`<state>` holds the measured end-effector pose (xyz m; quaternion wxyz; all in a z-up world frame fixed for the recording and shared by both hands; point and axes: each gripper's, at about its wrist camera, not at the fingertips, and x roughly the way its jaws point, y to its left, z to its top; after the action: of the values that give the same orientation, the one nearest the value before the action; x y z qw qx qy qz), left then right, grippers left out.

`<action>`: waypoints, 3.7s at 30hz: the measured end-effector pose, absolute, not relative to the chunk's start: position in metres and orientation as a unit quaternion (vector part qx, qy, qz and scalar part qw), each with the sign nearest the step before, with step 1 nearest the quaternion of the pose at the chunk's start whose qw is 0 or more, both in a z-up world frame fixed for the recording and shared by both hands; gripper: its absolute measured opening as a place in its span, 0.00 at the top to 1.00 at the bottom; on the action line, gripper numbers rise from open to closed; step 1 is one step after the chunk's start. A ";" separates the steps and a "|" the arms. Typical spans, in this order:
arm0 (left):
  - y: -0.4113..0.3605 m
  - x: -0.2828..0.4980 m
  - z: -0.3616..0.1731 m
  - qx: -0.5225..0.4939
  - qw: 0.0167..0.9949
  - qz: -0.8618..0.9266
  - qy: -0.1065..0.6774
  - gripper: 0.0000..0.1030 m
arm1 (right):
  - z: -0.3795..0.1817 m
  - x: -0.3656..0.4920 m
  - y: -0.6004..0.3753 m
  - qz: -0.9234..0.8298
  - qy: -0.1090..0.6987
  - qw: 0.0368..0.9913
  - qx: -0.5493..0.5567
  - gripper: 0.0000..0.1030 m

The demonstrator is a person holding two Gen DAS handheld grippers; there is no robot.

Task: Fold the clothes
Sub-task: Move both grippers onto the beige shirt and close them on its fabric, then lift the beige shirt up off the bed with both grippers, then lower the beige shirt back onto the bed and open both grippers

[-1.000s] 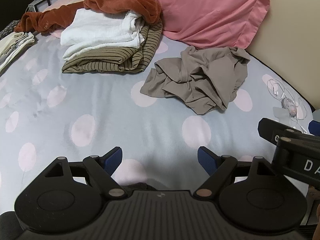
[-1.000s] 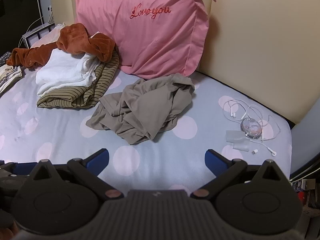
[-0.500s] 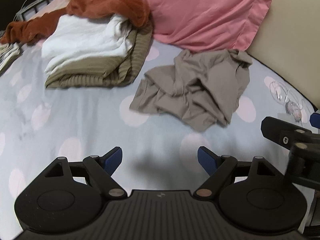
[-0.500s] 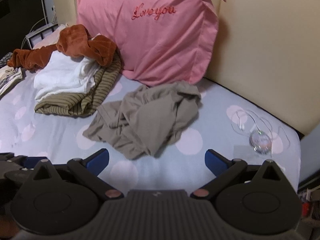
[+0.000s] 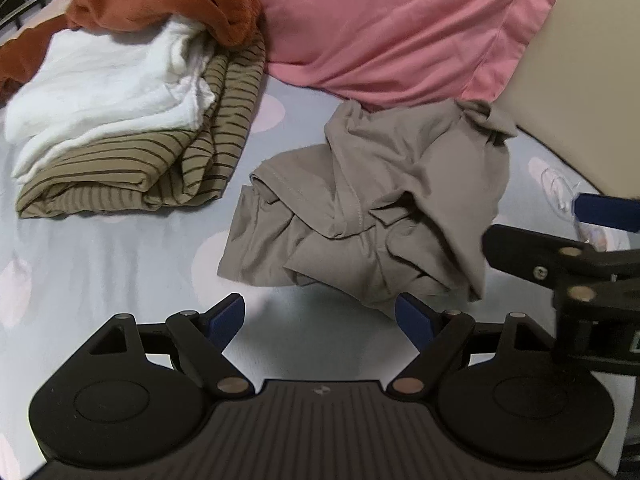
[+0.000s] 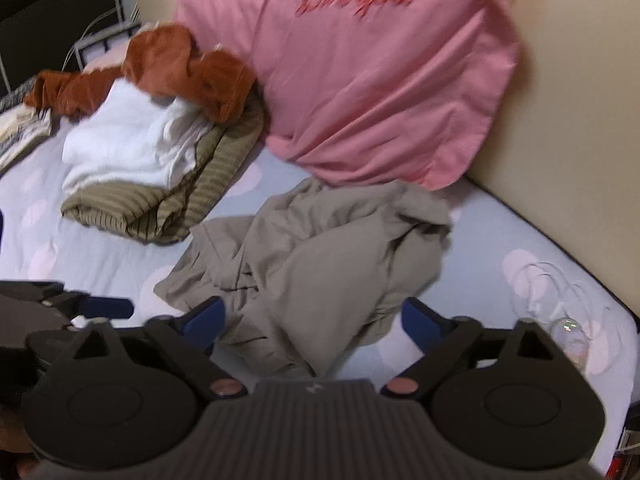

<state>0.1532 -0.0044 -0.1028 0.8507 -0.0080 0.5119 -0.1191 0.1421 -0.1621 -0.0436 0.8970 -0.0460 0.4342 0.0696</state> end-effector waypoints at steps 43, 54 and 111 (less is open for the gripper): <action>0.096 0.143 -0.030 -0.218 0.863 -0.152 0.430 1.00 | -0.003 0.174 -0.154 0.119 0.419 0.899 -0.056 0.99; 0.232 0.044 0.133 -0.196 0.935 -0.033 0.295 1.00 | 0.126 0.150 -0.094 0.256 0.306 0.916 -0.040 0.99; 0.410 0.050 0.034 -0.143 0.861 0.187 0.450 0.96 | -0.028 0.172 0.204 0.375 0.448 0.789 -0.190 0.99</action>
<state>0.0498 0.4104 0.0338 0.8614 -0.1433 0.4499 0.1870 0.1716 0.2036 -0.0279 0.7893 -0.1904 0.4476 0.3748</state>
